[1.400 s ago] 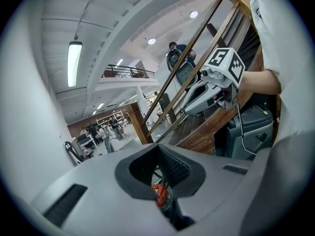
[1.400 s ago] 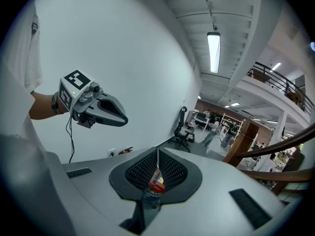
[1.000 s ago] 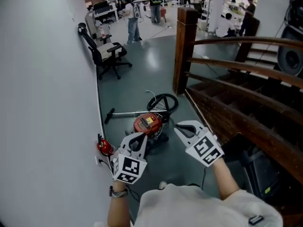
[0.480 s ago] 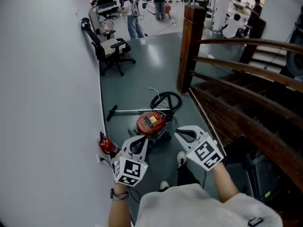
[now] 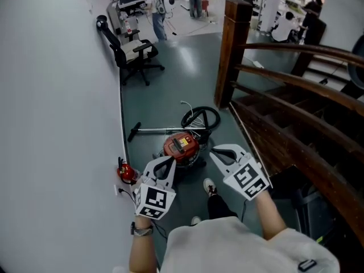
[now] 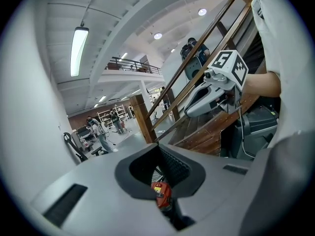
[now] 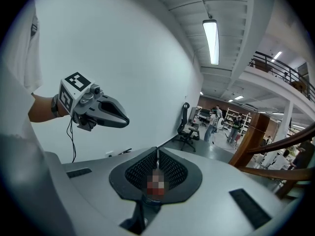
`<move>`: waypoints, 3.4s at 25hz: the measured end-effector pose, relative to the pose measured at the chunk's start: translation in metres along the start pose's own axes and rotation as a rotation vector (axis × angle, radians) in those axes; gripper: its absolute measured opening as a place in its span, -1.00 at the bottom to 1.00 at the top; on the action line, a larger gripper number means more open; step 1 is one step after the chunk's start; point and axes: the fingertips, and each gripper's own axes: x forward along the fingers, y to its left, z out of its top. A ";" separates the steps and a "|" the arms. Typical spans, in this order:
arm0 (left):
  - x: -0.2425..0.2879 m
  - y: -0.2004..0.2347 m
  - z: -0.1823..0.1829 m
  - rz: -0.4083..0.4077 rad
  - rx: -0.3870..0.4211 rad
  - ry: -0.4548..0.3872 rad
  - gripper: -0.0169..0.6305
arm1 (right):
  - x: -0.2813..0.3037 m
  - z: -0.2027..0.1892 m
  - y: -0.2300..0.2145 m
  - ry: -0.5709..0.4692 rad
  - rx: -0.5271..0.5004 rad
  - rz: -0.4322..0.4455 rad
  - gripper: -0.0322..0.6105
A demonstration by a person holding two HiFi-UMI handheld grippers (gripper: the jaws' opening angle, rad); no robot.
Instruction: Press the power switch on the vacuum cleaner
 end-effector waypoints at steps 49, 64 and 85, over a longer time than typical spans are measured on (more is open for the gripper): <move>0.225 0.054 -0.074 -0.028 -0.173 0.142 -0.95 | 0.173 -0.110 -0.139 0.065 0.073 0.178 -0.80; 0.258 0.073 -0.132 -0.013 -0.266 0.213 -0.95 | 0.237 -0.147 -0.147 0.111 0.149 0.244 -0.80; 0.297 0.085 -0.181 0.013 -0.361 0.277 -0.95 | 0.310 -0.212 -0.156 0.195 0.234 0.316 -0.79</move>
